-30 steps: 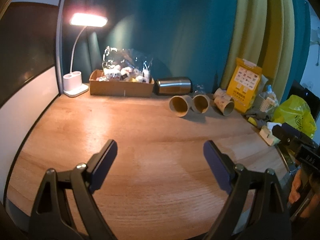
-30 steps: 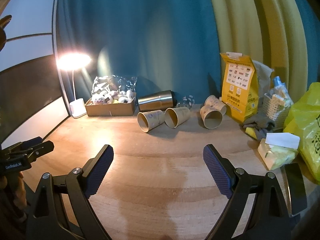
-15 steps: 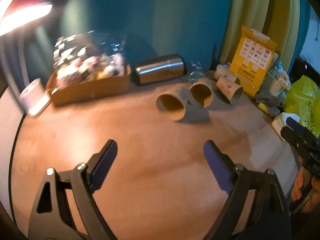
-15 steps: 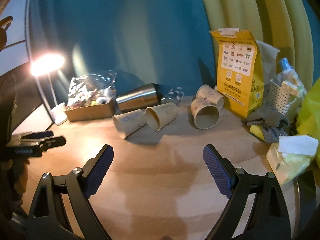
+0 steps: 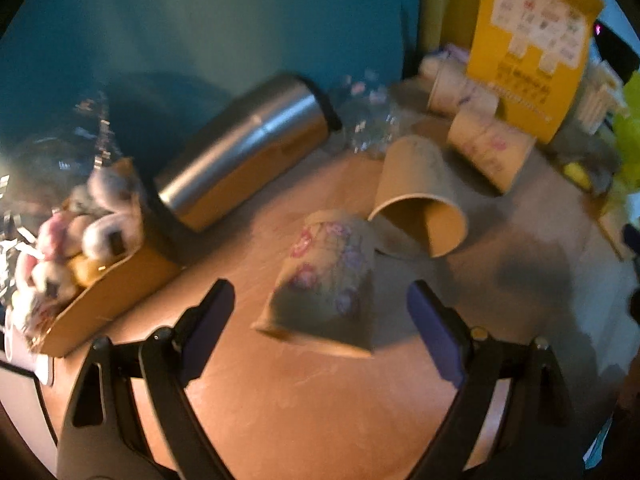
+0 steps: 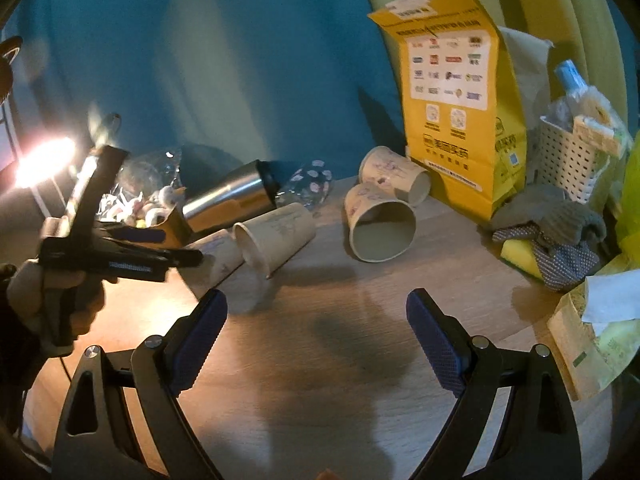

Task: Flip cup upside down
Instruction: 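Reach the left gripper to the pink-drawn paper cup lying on its side, then close the left gripper on the pink-drawn cup and lift it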

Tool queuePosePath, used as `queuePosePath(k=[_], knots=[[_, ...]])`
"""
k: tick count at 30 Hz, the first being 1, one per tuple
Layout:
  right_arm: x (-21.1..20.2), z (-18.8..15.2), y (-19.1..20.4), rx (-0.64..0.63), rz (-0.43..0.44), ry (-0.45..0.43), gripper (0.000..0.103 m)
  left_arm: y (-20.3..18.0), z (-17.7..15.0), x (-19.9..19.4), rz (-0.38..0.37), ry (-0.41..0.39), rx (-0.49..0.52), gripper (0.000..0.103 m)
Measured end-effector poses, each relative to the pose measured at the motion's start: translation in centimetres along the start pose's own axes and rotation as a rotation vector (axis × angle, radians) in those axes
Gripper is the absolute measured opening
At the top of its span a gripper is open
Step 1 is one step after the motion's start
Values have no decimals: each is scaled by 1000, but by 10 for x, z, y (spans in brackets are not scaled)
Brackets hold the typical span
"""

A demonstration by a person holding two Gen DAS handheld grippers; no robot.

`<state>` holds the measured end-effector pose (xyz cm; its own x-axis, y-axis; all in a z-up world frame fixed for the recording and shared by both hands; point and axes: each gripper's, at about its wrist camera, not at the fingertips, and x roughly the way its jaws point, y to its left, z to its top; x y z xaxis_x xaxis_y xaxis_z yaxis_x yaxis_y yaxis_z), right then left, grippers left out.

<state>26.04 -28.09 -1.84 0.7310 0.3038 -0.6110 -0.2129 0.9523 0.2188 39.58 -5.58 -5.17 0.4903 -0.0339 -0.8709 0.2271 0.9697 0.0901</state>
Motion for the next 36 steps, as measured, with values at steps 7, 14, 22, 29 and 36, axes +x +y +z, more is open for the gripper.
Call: queuePosePath(k=[7,14,22,29,36], knots=[[2,-1,-15,35,-15,6,93,3,7,32,-26,78,-27,71],[-6,-1,-11,39,1,2,93,5,-1,16,-33,71,-54,67],[-33,-12,13,23,42,-3,93,-8,-57,-49,-94,24,-143,67],[-64,-43,35,-1,85,19,93,-38,-130,-88,-151,51,-236,67],[-94,-84,46,10,136,68,93,-56,-202,-119,-200,60,-433,67]])
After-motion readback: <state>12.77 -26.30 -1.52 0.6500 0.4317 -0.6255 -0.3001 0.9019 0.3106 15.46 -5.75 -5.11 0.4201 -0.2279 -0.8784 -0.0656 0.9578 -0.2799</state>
